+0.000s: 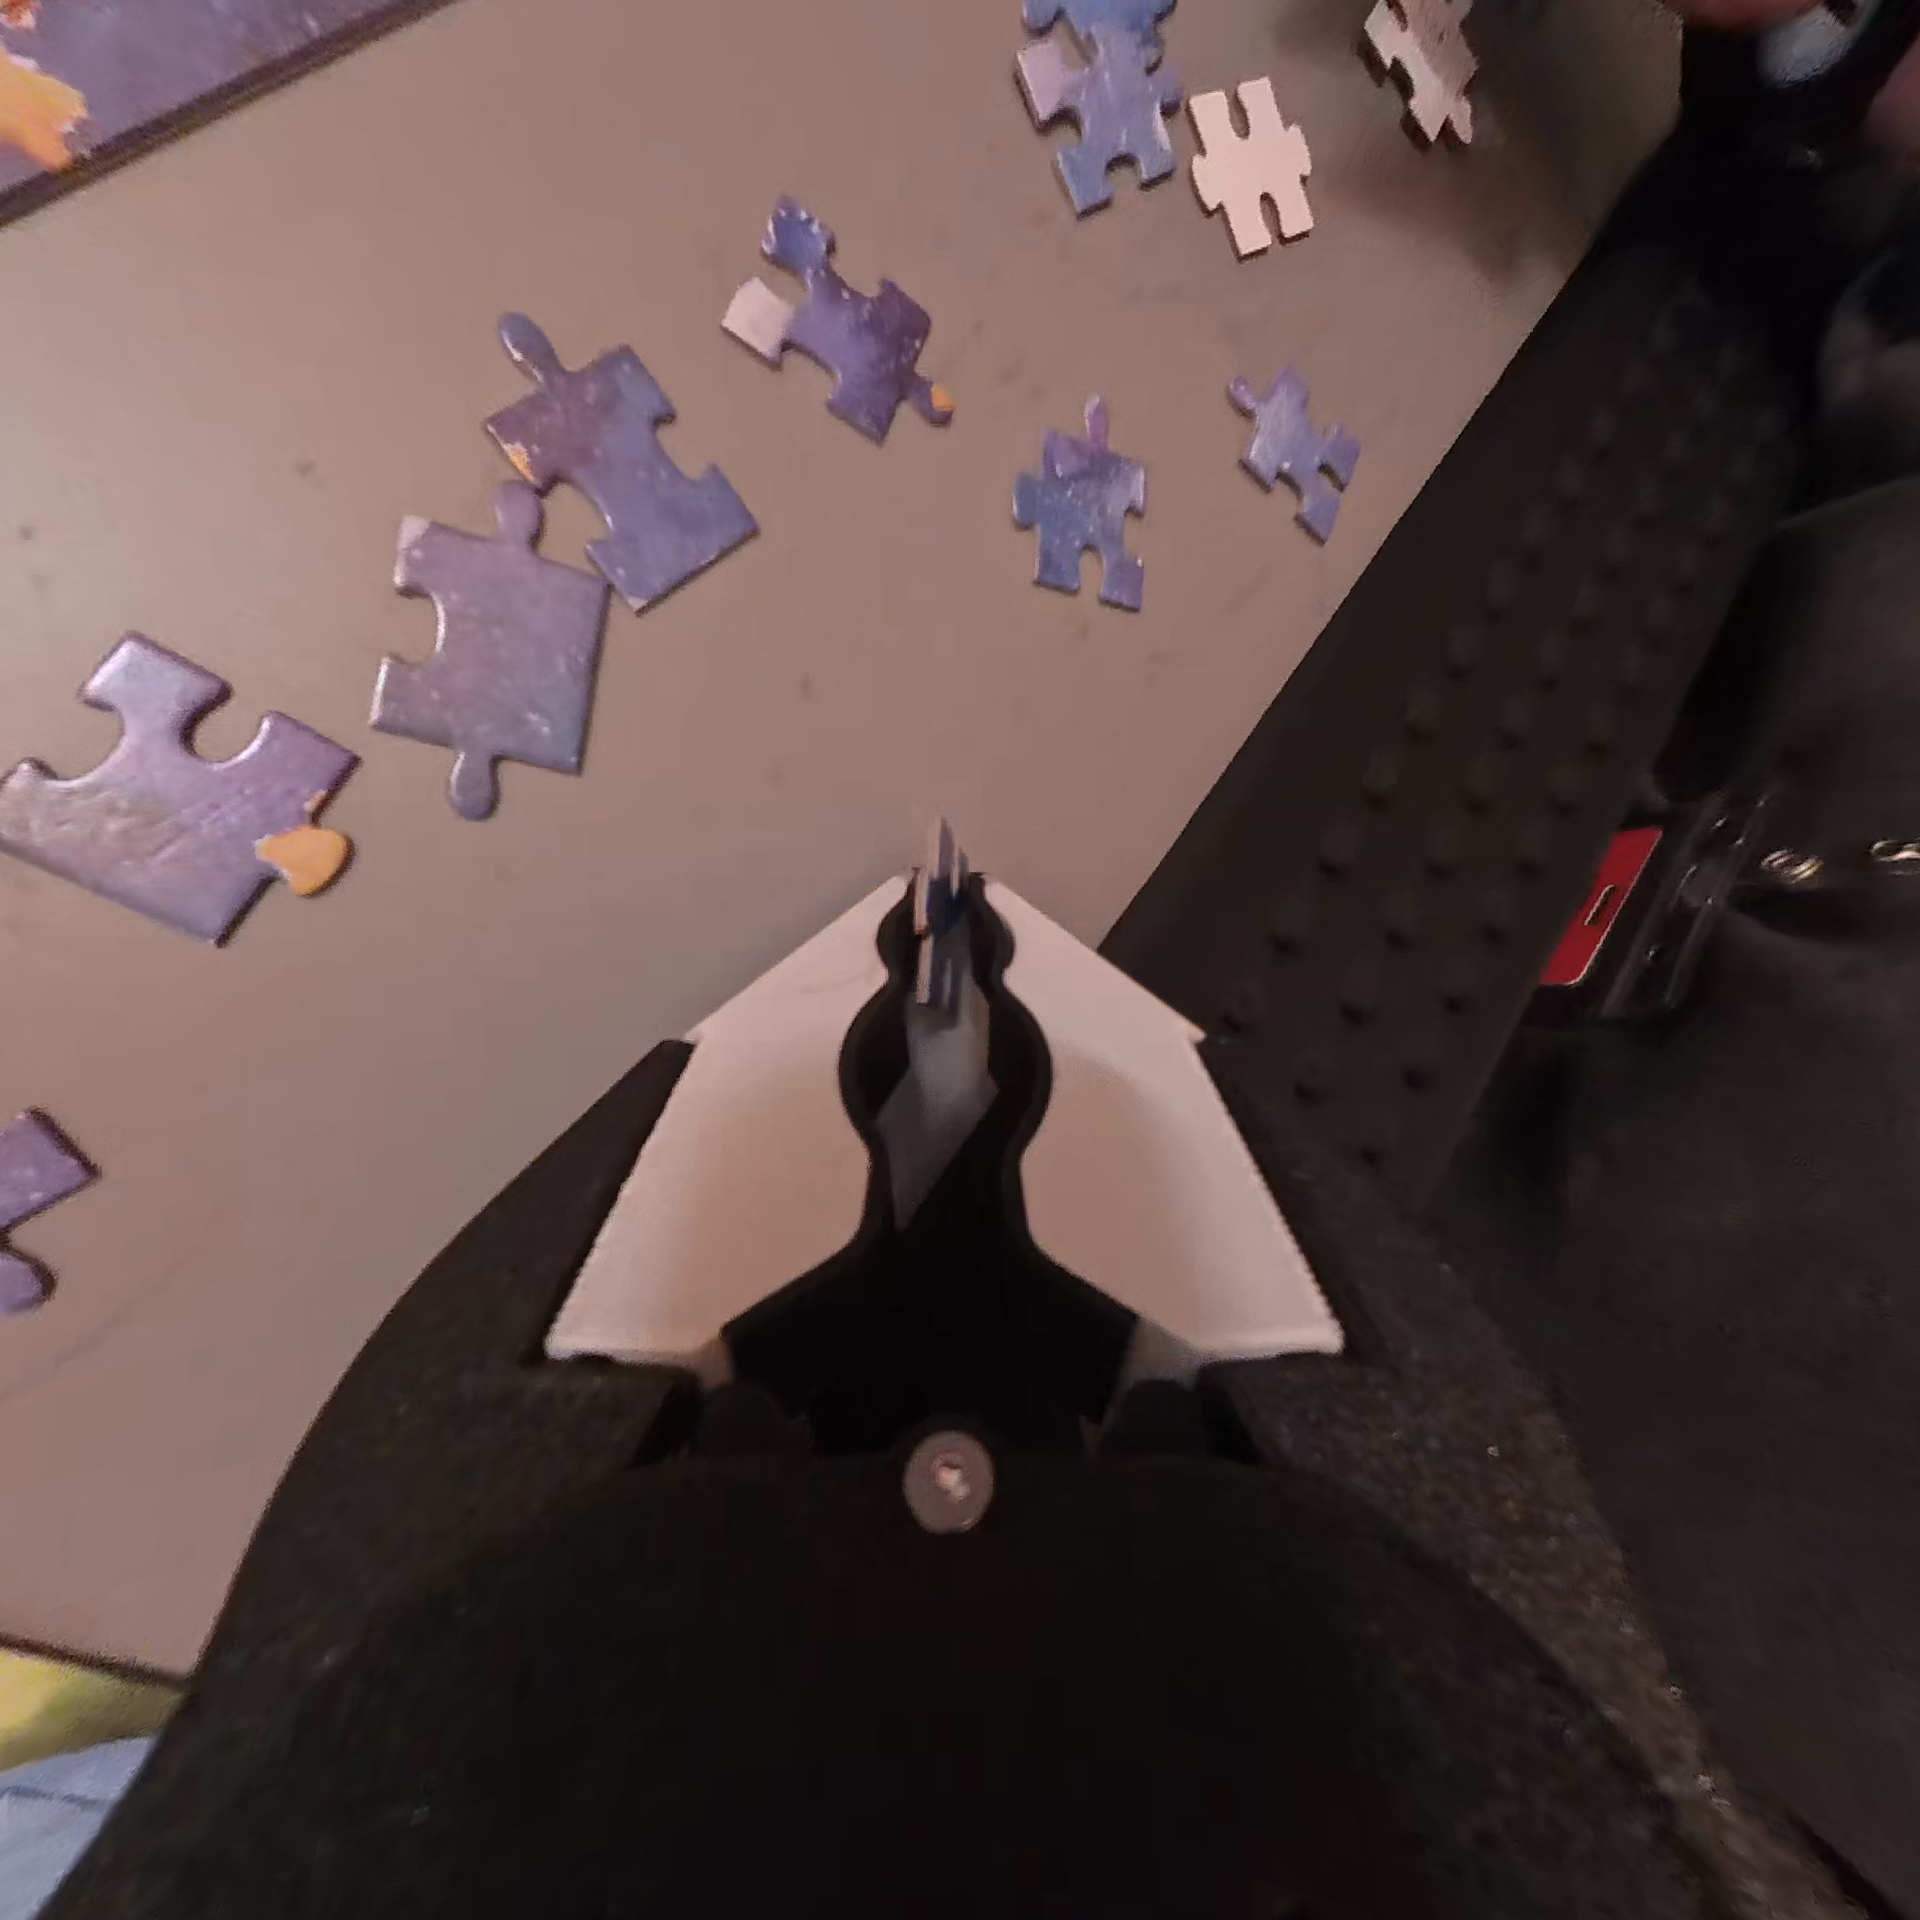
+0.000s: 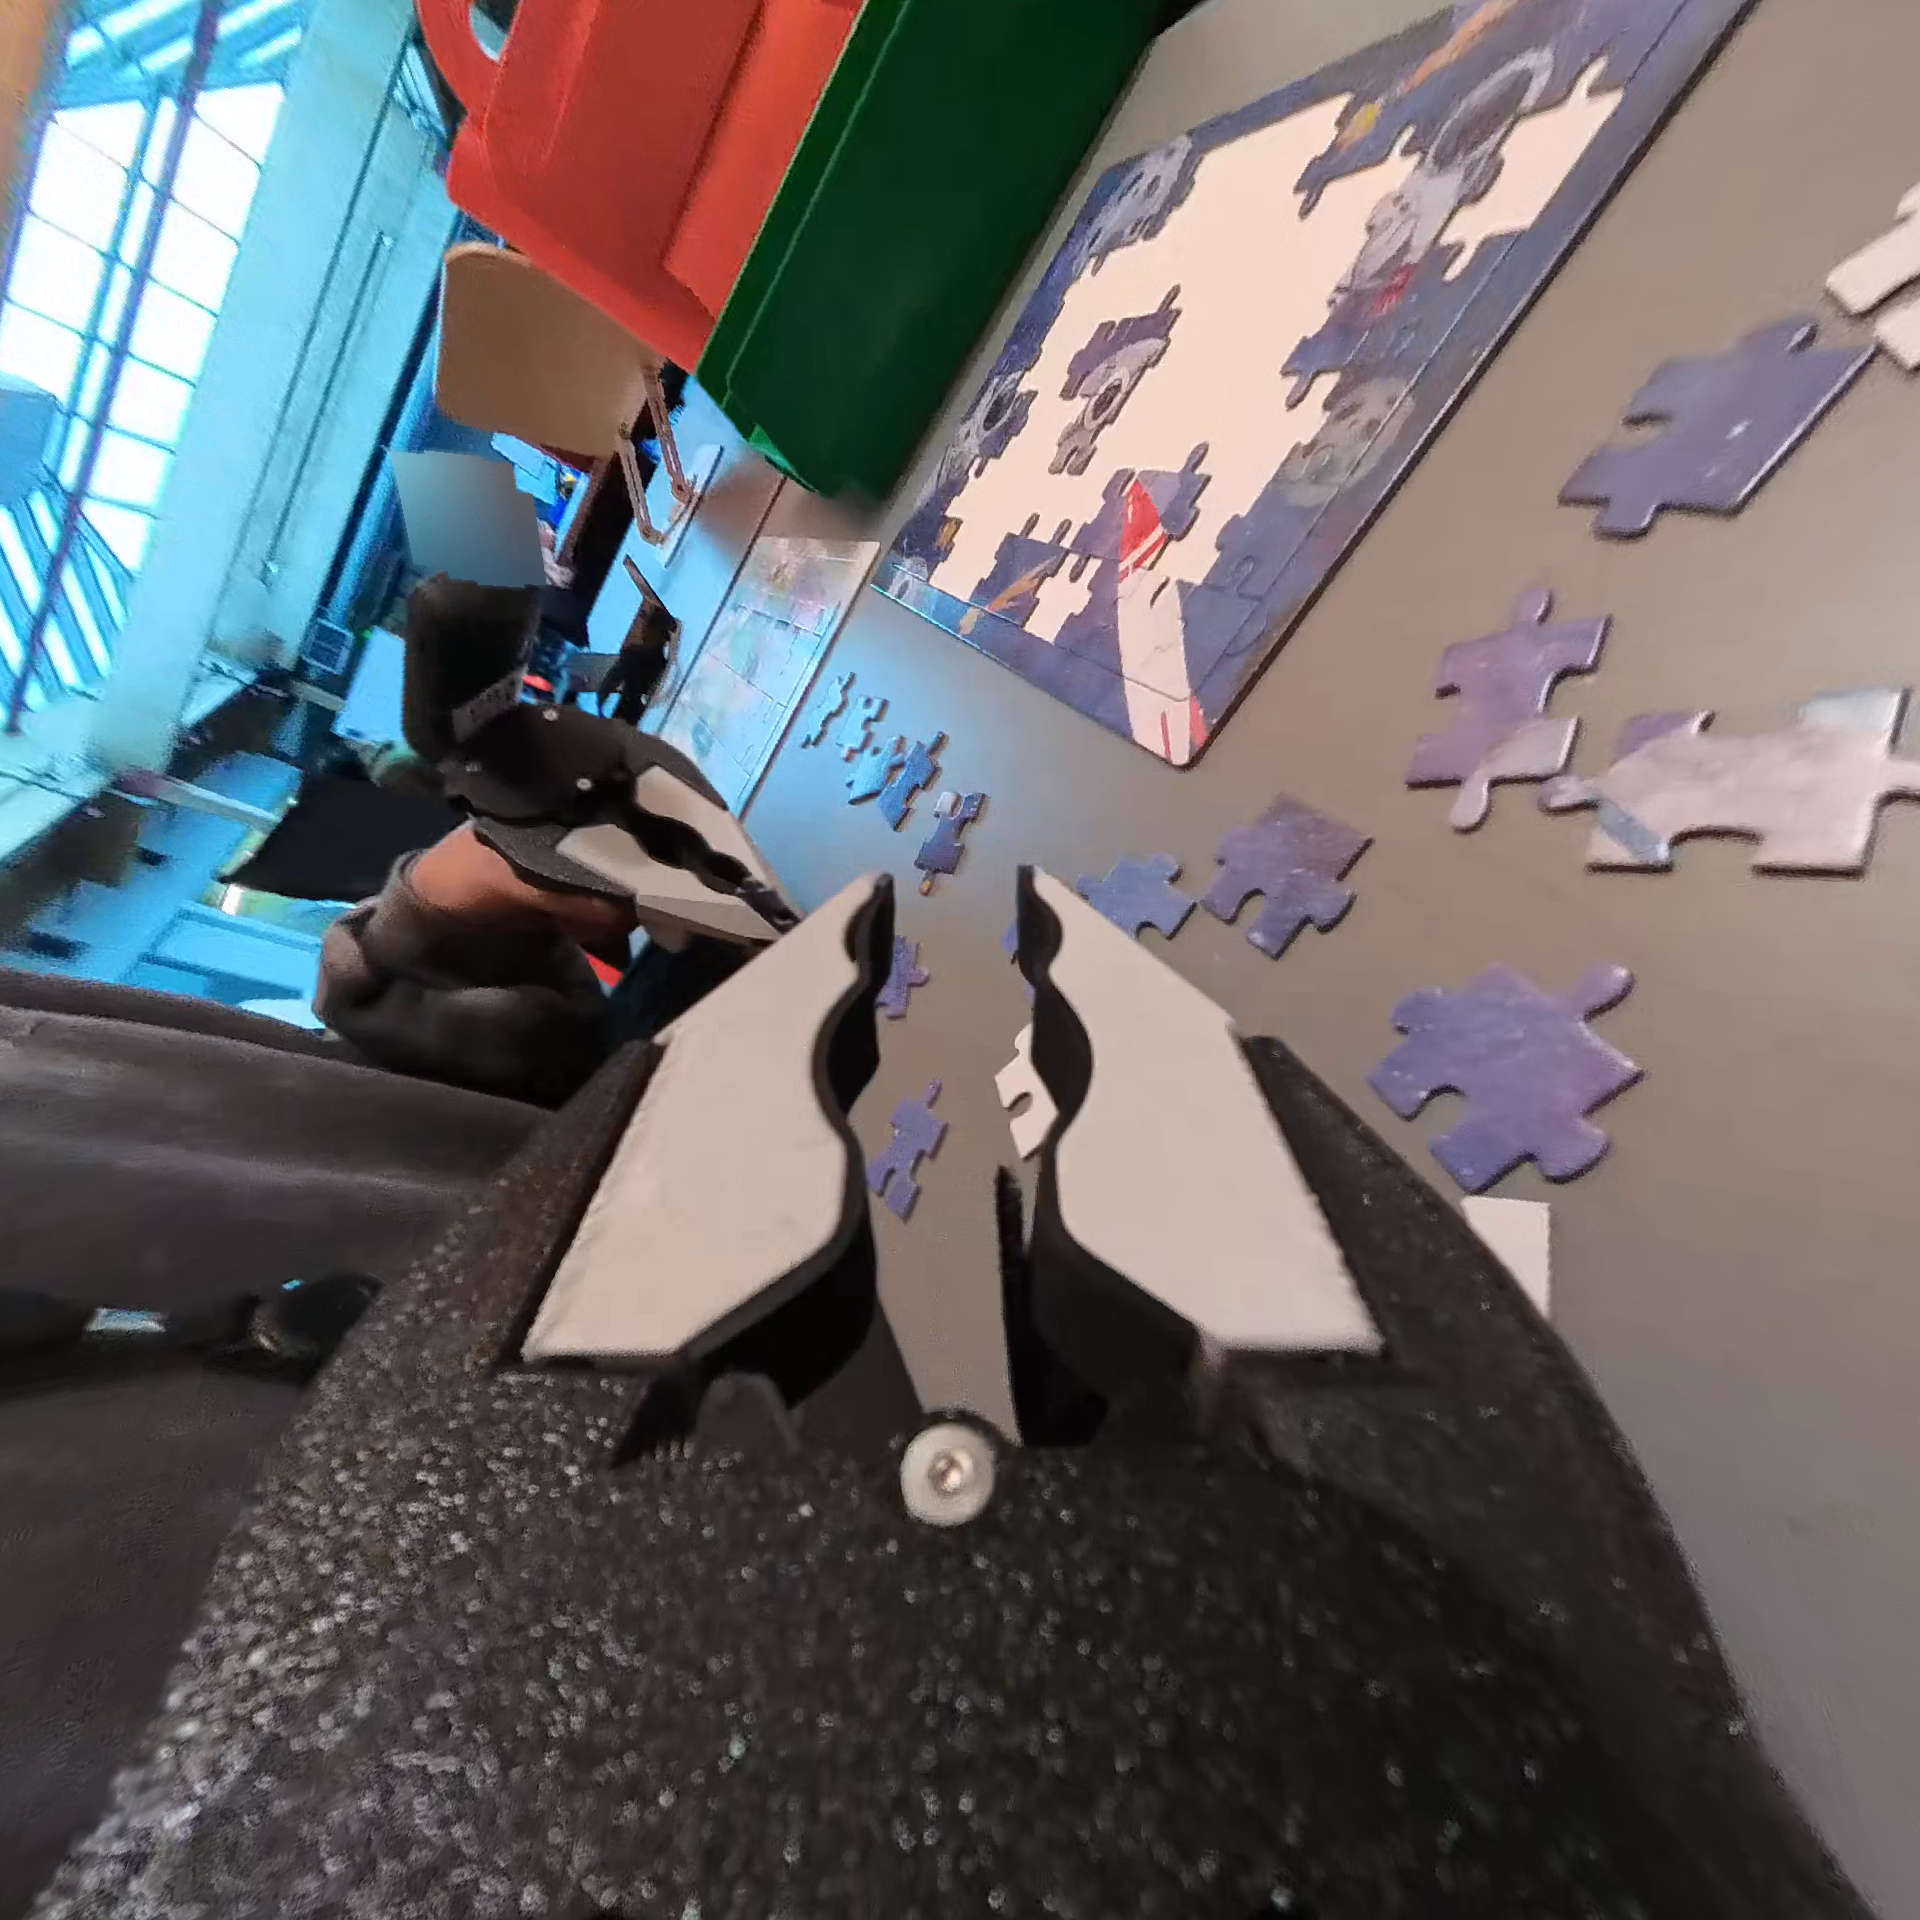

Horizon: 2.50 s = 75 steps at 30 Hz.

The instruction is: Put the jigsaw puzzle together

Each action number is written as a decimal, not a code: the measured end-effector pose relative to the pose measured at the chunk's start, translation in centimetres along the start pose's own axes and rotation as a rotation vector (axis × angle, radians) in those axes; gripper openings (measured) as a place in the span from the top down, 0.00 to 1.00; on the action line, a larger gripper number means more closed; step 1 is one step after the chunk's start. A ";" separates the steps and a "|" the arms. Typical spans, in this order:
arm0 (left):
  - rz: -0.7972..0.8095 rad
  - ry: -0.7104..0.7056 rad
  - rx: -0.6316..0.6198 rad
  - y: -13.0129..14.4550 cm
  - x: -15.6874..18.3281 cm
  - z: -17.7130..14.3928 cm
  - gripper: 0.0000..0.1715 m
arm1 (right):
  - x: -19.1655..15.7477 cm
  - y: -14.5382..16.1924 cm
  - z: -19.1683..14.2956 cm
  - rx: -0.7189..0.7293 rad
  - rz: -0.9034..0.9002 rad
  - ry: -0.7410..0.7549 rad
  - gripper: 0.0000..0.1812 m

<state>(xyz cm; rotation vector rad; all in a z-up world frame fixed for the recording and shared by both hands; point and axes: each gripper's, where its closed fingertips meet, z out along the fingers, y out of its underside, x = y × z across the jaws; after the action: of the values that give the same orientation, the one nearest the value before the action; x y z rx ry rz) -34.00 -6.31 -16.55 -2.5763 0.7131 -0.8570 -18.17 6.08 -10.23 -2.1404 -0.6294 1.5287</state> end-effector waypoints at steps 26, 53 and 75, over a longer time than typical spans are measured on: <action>0.087 -0.440 0.196 -3.2 -10.3 -4.4 0.72 | 3.8 1.0 -3.9 -0.077 -0.251 0.243 0.86; 0.108 -0.608 0.233 -5.1 -10.6 -8.2 0.81 | 2.7 2.7 -3.0 -0.177 -0.318 0.249 0.85; 0.093 -0.558 0.135 -2.9 -11.2 -5.5 0.81 | 9.2 4.8 -11.6 -0.426 -0.421 0.589 0.88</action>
<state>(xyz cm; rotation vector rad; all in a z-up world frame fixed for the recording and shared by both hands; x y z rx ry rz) -44.20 1.47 -16.15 -2.4583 0.5713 -0.1287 -3.94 6.74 -16.54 -2.3883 -1.1570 0.5311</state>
